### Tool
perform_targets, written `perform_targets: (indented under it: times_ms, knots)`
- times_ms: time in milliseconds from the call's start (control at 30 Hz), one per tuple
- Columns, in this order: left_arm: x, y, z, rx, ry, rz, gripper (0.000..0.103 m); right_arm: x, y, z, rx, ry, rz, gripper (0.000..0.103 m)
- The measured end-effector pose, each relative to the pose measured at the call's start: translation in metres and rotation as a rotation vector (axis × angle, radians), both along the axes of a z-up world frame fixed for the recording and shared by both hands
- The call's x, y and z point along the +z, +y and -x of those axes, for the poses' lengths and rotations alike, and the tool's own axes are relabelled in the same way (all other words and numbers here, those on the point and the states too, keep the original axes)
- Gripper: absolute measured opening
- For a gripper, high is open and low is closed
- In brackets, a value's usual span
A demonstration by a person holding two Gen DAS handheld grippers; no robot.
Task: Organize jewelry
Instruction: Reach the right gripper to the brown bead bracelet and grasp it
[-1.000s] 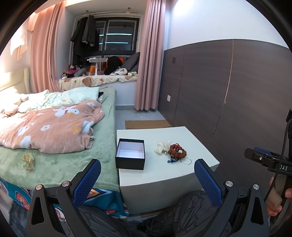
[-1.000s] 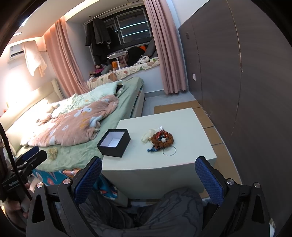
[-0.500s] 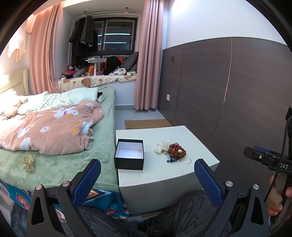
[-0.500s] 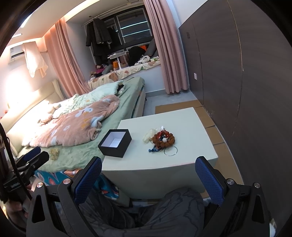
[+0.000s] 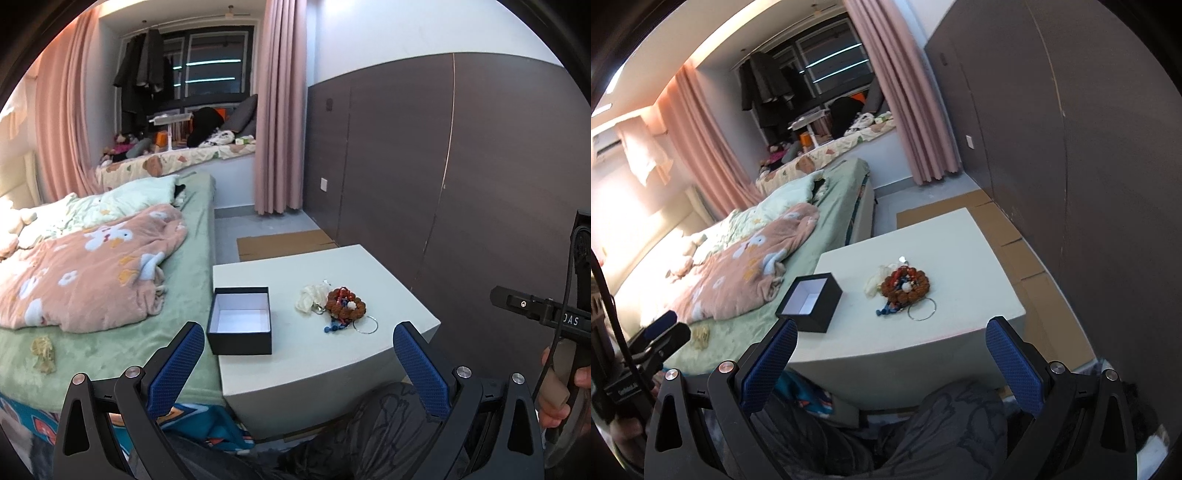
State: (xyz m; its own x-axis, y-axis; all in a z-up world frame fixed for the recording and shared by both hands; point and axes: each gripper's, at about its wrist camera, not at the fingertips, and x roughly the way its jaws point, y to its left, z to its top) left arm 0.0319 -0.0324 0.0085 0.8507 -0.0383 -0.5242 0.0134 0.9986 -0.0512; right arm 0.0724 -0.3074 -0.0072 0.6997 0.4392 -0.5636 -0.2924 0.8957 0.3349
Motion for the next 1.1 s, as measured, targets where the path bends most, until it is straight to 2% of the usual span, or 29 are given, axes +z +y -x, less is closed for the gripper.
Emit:
perform_targets:
  times_ms: [267,367,433,567,667,733,833,967,1100]
  knots:
    - [-0.007,-0.008,-0.04,-0.031,0.035,-0.002,0.097,-0.017,-0.017,-0.039,-0.045,0.053,-0.061,0.103]
    - [-0.01,-0.01,-0.054,-0.052,0.052,0.005,0.092,-0.024,-0.021,-0.05,-0.05,0.068,-0.076,0.103]
    - [-0.013,-0.012,-0.064,-0.066,0.073,0.009,0.084,-0.028,-0.021,-0.06,-0.052,0.081,-0.083,0.103]
    - [-0.016,-0.019,-0.085,-0.088,0.097,-0.001,0.08,-0.035,-0.023,-0.079,-0.049,0.095,-0.103,0.103]
    - [-0.02,-0.024,-0.102,-0.101,0.123,-0.004,0.073,-0.042,-0.024,-0.092,-0.05,0.114,-0.118,0.102]
    - [-0.024,-0.027,-0.112,-0.11,0.143,0.001,0.068,-0.049,-0.026,-0.101,-0.049,0.132,-0.126,0.101]
    - [-0.031,-0.034,-0.128,-0.126,0.169,-0.001,0.065,-0.06,-0.027,-0.115,-0.049,0.159,-0.137,0.097]
    - [-0.041,-0.042,-0.153,-0.15,0.2,-0.004,0.061,-0.079,-0.031,-0.131,-0.045,0.207,-0.159,0.086]
    - [-0.053,-0.05,-0.171,-0.171,0.224,0.009,0.056,-0.096,-0.037,-0.142,-0.064,0.239,-0.175,0.083]
